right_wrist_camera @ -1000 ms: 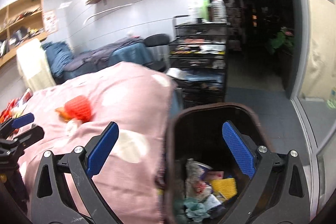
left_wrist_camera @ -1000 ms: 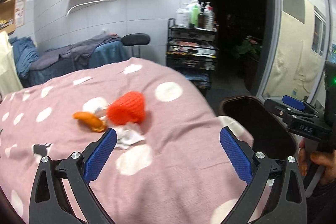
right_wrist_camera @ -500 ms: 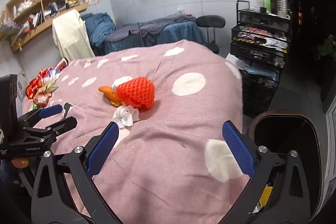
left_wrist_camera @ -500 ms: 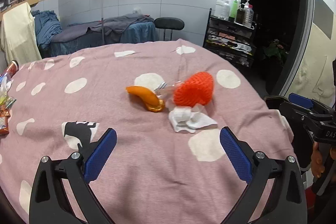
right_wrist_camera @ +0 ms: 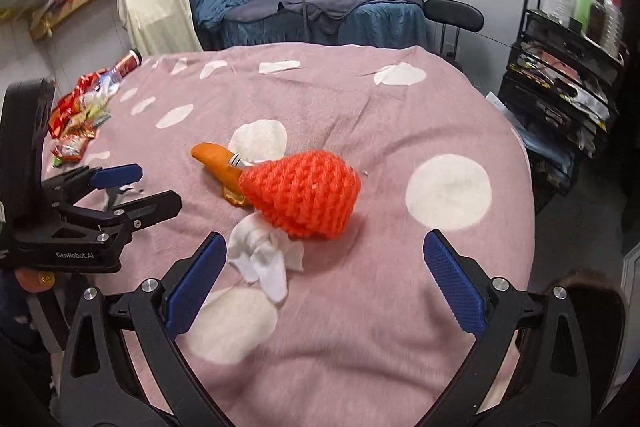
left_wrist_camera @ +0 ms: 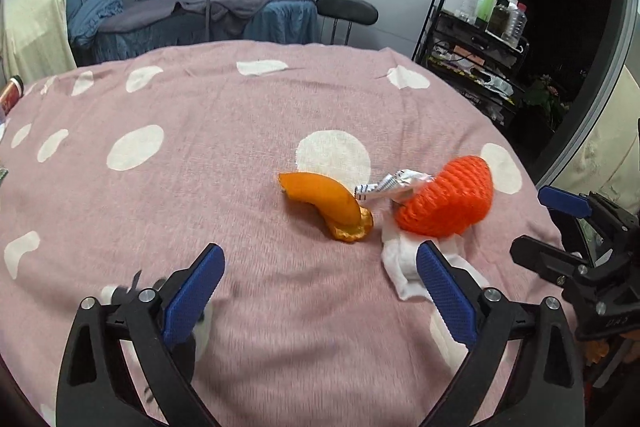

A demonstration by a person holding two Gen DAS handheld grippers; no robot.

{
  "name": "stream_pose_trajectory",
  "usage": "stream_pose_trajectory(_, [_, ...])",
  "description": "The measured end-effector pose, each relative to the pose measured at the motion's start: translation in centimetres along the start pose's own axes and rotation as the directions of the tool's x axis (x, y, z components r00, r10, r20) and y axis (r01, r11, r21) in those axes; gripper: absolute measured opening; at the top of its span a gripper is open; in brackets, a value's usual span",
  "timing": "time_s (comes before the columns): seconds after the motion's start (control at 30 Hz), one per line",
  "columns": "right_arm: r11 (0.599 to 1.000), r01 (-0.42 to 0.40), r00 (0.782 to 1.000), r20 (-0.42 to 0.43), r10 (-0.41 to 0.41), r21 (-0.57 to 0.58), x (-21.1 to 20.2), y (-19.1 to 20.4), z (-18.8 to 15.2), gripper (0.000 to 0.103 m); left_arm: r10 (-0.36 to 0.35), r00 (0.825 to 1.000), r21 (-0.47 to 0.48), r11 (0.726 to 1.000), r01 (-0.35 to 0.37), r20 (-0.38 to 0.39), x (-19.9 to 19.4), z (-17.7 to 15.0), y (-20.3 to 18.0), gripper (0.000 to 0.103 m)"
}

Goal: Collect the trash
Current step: 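Grasp the orange peel with the left tool while the right grasps the orange foam net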

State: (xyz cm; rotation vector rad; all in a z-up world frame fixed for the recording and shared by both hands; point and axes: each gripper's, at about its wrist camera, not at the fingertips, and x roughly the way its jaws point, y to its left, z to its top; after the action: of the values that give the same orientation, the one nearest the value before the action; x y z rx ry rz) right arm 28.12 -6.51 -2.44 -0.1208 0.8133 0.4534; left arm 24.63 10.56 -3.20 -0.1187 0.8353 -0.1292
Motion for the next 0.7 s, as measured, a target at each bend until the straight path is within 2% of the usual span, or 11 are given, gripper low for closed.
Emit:
stream_pose_trajectory(0.23, [0.998,0.021,0.998,-0.06,-0.024,-0.053,3.6,0.2,2.3,0.079,-0.002,0.996,0.039,0.999,0.006,-0.095,3.8,1.9,-0.6,0.081])
stream_pose_trajectory(0.33, [0.999,0.005,0.997,-0.075,-0.008,-0.041,4.3,-0.3,2.5,0.053,0.021,0.992,0.081,0.997,-0.011,-0.127,5.1,2.4,-1.2,0.08])
stream_pose_trajectory(0.4, [1.0,-0.006,0.997,-0.079,0.005,-0.022,4.5,-0.7,2.5,0.035,0.055,0.991,0.116,0.992,-0.041,-0.119,5.3,2.6,-1.7,0.071])
stream_pose_trajectory(0.47, [1.0,-0.013,0.998,-0.063,0.014,0.011,4.2,-1.3,2.4,0.024,0.071,0.99,0.143,0.988,-0.054,-0.118,5.4,2.5,-2.0,0.051])
stream_pose_trajectory(0.5, [1.0,-0.013,0.998,-0.054,0.014,0.023,4.1,-1.5,2.3,0.02,0.069,0.99,0.148,0.988,-0.051,-0.12,5.5,2.5,-2.0,0.048])
stream_pose_trajectory(0.57, [0.998,-0.014,0.999,-0.029,0.015,0.057,3.3,-2.1,2.1,0.015,0.043,0.991,0.152,0.988,-0.023,-0.123,5.4,2.5,-2.0,0.029])
stream_pose_trajectory(0.7, [0.995,-0.018,1.0,0.006,0.017,0.093,2.0,-2.7,1.5,0.011,0.018,0.994,0.12,0.993,-0.006,-0.104,4.8,2.5,-1.4,0.026])
